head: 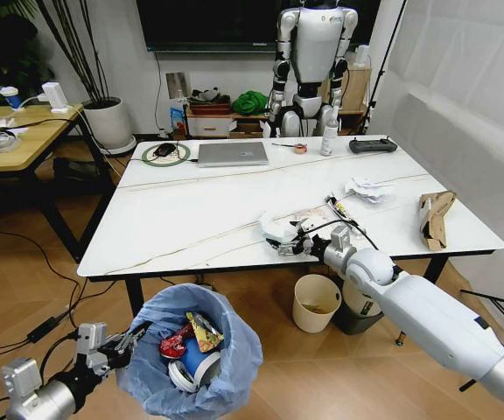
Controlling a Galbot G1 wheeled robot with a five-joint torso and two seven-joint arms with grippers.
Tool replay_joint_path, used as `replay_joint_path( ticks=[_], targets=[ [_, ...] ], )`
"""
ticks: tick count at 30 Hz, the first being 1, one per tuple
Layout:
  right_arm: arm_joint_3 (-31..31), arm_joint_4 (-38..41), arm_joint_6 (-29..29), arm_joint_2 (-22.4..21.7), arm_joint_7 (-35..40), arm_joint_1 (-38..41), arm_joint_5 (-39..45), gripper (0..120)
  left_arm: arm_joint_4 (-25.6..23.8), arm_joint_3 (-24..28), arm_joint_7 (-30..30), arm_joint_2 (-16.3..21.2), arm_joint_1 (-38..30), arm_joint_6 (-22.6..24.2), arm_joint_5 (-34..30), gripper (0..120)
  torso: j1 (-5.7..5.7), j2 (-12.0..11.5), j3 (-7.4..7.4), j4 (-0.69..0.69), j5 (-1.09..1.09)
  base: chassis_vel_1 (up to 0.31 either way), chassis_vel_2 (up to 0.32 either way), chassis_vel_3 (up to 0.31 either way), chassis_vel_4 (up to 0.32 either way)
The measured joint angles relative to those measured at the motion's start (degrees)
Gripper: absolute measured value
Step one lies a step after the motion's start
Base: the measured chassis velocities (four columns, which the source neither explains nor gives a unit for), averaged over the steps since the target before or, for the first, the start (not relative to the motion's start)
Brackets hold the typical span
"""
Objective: Pick up the trash bin and place the trash from the table into it.
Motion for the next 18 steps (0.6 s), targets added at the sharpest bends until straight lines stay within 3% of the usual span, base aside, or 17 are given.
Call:
replay_joint_path(
  ticks=[3,7,9,14,16,18],
  targets=[
    [-0.16,-0.35,0.07,0.20,-0.01,0.15,0.02,81,0.01,0.01,-0.01,-0.06,-0.10,0.01,-0.01,0,0.00,0.00,0.00,0.00,0.00,0.000,0.000,0.000,0.000],
    [-0.35,-0.77,0.20,0.29,-0.11,0.11,-0.04,63,0.01,0.04,-0.07,-0.05,-0.23,0.05,-0.14,0,0.00,0.00,0.00,0.00,0.00,0.000,0.000,0.000,0.000],
    [-0.36,-0.80,0.22,0.30,-0.12,0.05,-0.05,62,0.01,0.03,-0.07,-0.02,-0.24,0.05,-0.18,0,0.00,0.00,0.00,0.00,0.00,0.000,0.000,0.000,0.000],
    [-0.35,-0.90,0.32,0.23,-0.22,0.03,-0.04,36,0.05,0.08,-0.20,0.14,-0.38,0.08,-0.33,0,0.00,0.00,0.00,0.00,0.01,0.000,0.000,0.000,0.000],
    [-0.34,-0.89,0.34,0.21,-0.23,0.05,-0.04,35,0.04,0.10,-0.22,0.16,-0.38,0.09,-0.35,0,0.00,0.00,0.00,0.00,0.00,0.000,0.000,0.000,0.000],
    [-0.26,-0.80,0.71,0.13,-0.31,0.05,-0.02,23,-0.03,0.12,-0.35,0.35,-0.33,0.09,-0.39,0,0.00,0.00,0.00,-0.01,0.01,0.000,0.000,0.000,0.000]
  ],
)
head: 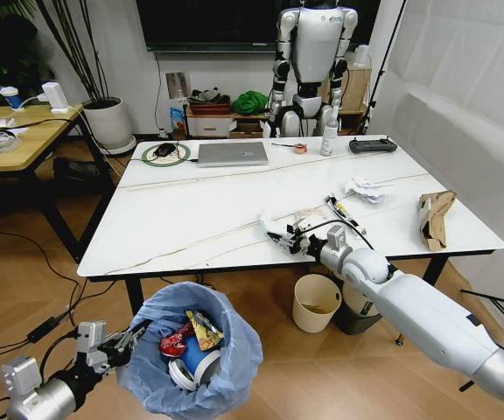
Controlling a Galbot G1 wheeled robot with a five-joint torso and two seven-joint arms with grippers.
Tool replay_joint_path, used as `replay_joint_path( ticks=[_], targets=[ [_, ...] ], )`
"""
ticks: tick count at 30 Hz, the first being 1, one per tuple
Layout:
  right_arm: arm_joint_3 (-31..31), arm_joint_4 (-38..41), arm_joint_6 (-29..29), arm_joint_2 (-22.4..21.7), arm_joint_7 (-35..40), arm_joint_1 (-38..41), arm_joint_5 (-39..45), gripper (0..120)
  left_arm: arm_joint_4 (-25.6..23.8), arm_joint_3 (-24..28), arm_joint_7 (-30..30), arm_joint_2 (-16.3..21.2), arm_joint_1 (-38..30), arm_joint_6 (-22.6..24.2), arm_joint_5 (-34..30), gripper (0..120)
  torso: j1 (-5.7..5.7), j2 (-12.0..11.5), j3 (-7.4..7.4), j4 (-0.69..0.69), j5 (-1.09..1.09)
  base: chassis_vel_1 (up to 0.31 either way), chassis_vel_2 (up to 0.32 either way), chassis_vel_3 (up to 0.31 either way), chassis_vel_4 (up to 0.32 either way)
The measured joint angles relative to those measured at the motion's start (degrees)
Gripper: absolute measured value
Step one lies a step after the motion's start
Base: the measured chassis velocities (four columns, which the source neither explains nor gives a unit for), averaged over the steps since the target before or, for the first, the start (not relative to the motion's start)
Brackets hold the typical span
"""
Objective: Pick up the trash bin and place the trash from the table into it.
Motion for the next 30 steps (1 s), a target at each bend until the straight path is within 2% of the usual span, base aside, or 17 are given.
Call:
replay_joint_path(
  ticks=[3,6,7,14,20,28,30],
  targets=[
    [0.24,0.09,0.56,-0.04,-0.42,-0.16,0.07,12,-0.07,0.10,-0.27,0.12,-0.01,0.00,-0.11,0,0.00,0.00,0.00,0.00,0.00,0.000,0.000,0.000,0.000],
    [0.27,0.09,0.81,-0.05,-0.66,-0.21,0.11,10,-0.10,0.16,-0.33,0.16,-0.02,0.00,-0.12,0,0.00,0.00,0.00,0.00,0.00,0.000,0.000,0.000,0.000],
    [0.52,-0.09,2.25,-0.05,-1.90,-0.27,0.09,0,-0.14,0.44,-0.53,0.27,-0.10,0.00,-0.20,0,0.00,0.00,0.00,0.00,0.00,0.000,0.000,0.000,0.000],
    [3.66,0.94,8.68,-1.86,-9.34,-1.15,0.70,0,-0.45,1.82,-0.91,1.26,-0.71,0.00,-0.98,0,0.00,0.00,0.00,0.00,0.00,0.000,0.000,0.000,0.000],
    [6.12,8.54,13.68,-6.15,-19.18,-2.71,7.26,0,-0.86,2.72,-1.17,3.43,-1.18,0.07,-2.24,0,0.00,0.00,0.00,0.00,0.01,0.000,0.000,0.000,0.000],
    [4.70,19.93,12.88,-10.97,-29.57,-3.23,12.47,0,-1.36,2.74,-1.72,5.25,-1.77,0.37,-4.15,0,0.00,0.00,0.00,-0.02,0.00,0.000,0.000,0.000,0.000],
    [1.90,23.17,12.44,-11.54,-32.71,-2.51,13.09,0,-1.50,2.74,-1.84,5.39,-1.79,0.45,-4.57,0,0.00,0.00,0.00,-0.01,-0.01,0.000,0.000,0.000,0.000]
  ],
)
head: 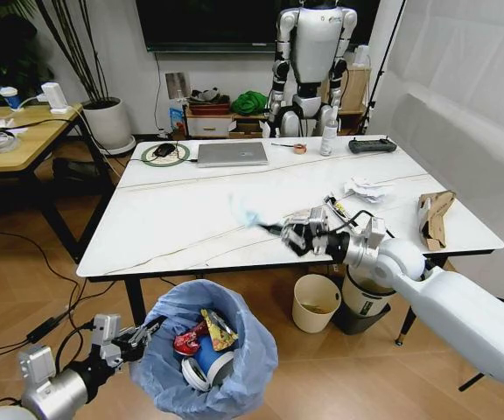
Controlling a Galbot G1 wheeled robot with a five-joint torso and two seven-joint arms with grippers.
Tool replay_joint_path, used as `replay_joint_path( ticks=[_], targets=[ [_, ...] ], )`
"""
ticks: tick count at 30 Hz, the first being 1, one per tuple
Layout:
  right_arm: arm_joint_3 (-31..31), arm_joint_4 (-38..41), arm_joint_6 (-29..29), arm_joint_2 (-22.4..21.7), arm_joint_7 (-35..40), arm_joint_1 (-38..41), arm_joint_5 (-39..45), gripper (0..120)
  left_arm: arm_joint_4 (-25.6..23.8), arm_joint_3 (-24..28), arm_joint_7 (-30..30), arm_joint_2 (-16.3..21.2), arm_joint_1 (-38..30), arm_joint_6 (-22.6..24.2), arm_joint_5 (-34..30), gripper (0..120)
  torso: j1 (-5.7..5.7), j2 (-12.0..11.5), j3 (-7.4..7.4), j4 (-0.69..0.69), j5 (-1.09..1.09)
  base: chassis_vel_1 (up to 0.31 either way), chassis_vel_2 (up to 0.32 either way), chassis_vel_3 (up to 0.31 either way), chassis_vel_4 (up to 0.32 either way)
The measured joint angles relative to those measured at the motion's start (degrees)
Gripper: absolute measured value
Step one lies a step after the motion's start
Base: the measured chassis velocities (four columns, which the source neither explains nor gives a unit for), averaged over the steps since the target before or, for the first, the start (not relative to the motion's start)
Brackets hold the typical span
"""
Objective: Pick up the trash bin and place the trash from the table into it.
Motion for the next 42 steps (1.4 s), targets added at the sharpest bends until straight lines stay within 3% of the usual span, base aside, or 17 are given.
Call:
replay_joint_path(
  ticks=[10,28,42],
  targets=[
    [-11.19,0.51,0.76,2.29,-10.90,7.20,-4.80,0,-0.38,-0.44,-0.13,-0.13,0.00,0.19,-0.94,0,0.00,0.00,0.00,0.01,0.00,0.000,0.000,0.000,0.000],
    [-17.85,-0.35,1.47,4.91,-10.83,15.68,-6.70,0,-0.35,-0.29,-0.33,-0.24,-0.33,0.33,-1.41,0,0.00,0.00,0.00,0.01,0.00,0.000,0.000,0.000,0.000],
    [-19.11,-1.66,2.02,5.33,-10.62,16.90,-7.75,48,-0.20,-0.27,-0.32,-0.55,-0.59,0.37,-1.42,0,0.00,0.00,0.00,0.00,0.00,0.000,0.000,0.000,0.000]
  ],
)
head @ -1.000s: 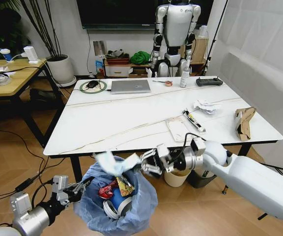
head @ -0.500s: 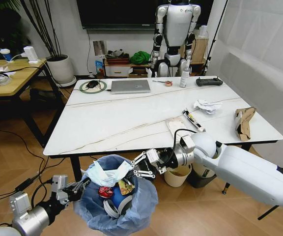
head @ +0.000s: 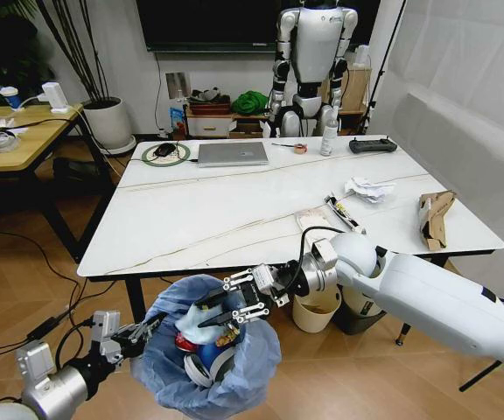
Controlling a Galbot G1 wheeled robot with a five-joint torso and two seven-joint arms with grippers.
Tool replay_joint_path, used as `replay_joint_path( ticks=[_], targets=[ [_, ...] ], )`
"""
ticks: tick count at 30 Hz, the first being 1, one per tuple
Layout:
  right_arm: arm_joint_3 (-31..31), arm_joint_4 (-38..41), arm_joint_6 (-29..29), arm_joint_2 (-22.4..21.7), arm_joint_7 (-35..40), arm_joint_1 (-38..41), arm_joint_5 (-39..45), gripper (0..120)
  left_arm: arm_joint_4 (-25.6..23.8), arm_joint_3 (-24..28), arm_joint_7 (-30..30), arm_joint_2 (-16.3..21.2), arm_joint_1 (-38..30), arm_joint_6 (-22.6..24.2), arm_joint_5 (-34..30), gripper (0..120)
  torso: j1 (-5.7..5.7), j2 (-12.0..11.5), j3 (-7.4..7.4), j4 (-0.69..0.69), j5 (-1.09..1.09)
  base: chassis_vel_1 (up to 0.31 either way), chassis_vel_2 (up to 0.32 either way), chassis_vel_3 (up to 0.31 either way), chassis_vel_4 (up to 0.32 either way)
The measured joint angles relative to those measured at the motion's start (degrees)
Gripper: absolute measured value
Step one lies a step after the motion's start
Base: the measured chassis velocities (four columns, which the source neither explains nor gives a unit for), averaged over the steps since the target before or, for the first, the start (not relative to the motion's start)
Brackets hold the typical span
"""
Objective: Pick up the trash bin and place the trash from the table into it.
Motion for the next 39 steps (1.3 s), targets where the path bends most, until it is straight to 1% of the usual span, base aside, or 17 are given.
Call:
replay_joint_path(
  ticks=[5,6,8,12,13,14,17,18,19,20,22,23,24,25,29,34,39],
  targets=[
    [0.99,-0.19,0.19,-0.06,-0.04,-0.42,0.22,72,0.01,0.05,0.02,-0.19,0.02,0.03,0.07,0,0.00,0.00,0.00,0.00,0.00,0.000,0.000,0.000,0.000],
    [0.99,-0.19,0.19,-0.06,-0.04,-0.42,0.22,72,0.01,0.05,0.02,-0.19,0.02,0.03,0.07,0,0.00,0.00,0.00,0.00,0.00,0.000,0.000,0.000,0.000],
    [1.95,-0.15,0.24,-0.19,1.59,-0.72,0.62,78,0.01,0.05,0.05,-0.21,0.12,0.04,0.13,0,0.00,0.00,0.00,0.01,0.00,0.000,0.000,0.000,0.000],
    [3.53,1.22,1.52,-2.11,19.59,-2.24,0.88,94,0.01,0.02,0.13,-0.22,0.24,0.04,0.23,0,0.00,0.00,0.00,0.00,0.00,0.000,0.000,0.000,0.000],
    [4.41,1.57,1.73,-2.63,26.83,-3.25,0.26,97,0.00,0.01,0.14,-0.22,0.24,0.04,0.23,0,0.00,0.00,0.00,-0.01,0.00,0.000,0.000,0.000,0.000],
    [4.41,1.57,1.73,-2.63,26.83,-3.25,0.26,97,0.00,0.01,0.14,-0.22,0.24,0.04,0.23,0,0.00,0.00,0.00,-0.01,0.00,0.000,0.000,0.000,0.000],
    [6.59,1.63,1.58,-3.35,41.22,-6.75,-0.32,100,-0.02,-0.01,0.17,-0.22,0.25,0.04,0.27,0,0.00,0.00,0.00,0.00,0.01,0.000,0.000,0.000,0.000],
    [7.96,1.87,-0.21,-3.75,46.35,-8.63,-0.36,100,-0.04,-0.01,0.17,-0.19,0.25,0.03,0.27,0,0.00,0.00,0.00,0.00,0.02,0.000,0.000,0.000,0.000],
    [7.96,1.87,-0.21,-3.75,46.35,-8.63,-0.36,100,-0.04,-0.01,0.17,-0.19,0.25,0.03,0.27,0,0.00,0.00,0.00,0.00,0.02,0.000,0.000,0.000,0.000],
    [8.83,2.20,-1.70,-4.11,49.85,-9.88,-0.36,100,-0.05,-0.02,0.18,-0.16,0.25,0.03,0.27,0,0.00,0.00,0.00,0.00,0.01,0.000,0.000,0.000,0.000],
    [10.38,3.40,-6.23,-5.38,59.12,-12.57,-1.00,100,-0.07,-0.02,0.20,0.07,0.23,0.00,0.27,0,0.00,0.00,0.00,-0.01,0.02,0.000,0.000,0.000,0.000],
    [10.38,3.40,-6.23,-5.38,59.12,-12.57,-1.00,100,-0.07,-0.02,0.20,0.07,0.23,0.00,0.27,0,0.00,0.00,0.00,-0.01,0.02,0.000,0.000,0.000,0.000],
    [11.43,4.33,-11.68,-6.50,66.36,-14.25,-3.40,100,-0.09,-0.02,0.20,0.22,0.20,-0.01,0.27,0,0.00,0.00,0.00,-0.01,0.02,0.000,0.000,0.000,0.000],
    [12.25,4.58,-14.77,-7.26,69.28,-15.30,-4.84,100,-0.12,-0.02,0.21,0.29,0.19,-0.02,0.26,0,0.00,0.00,0.00,0.01,0.00,0.000,0.000,0.000,0.000],
    [15.38,4.27,-19.94,-8.90,71.05,-18.09,-7.38,100,-0.18,-0.08,0.23,0.42,0.20,-0.05,0.16,0,0.00,0.00,0.00,0.00,0.01,0.000,0.000,0.000,0.000],
    [23.08,3.57,-27.52,-10.28,66.71,-24.15,-6.62,97,-0.17,-0.19,0.31,0.65,0.10,-0.11,-0.04,0,0.00,0.00,0.00,-0.02,0.01,0.000,0.000,0.000,0.000],
    [24.45,3.21,-30.28,-9.20,64.75,-24.75,-4.94,100,-0.13,-0.19,0.31,0.96,-0.19,-0.12,-0.36,0,0.00,0.00,0.00,0.01,0.01,0.000,0.000,0.000,0.000]
  ],
)
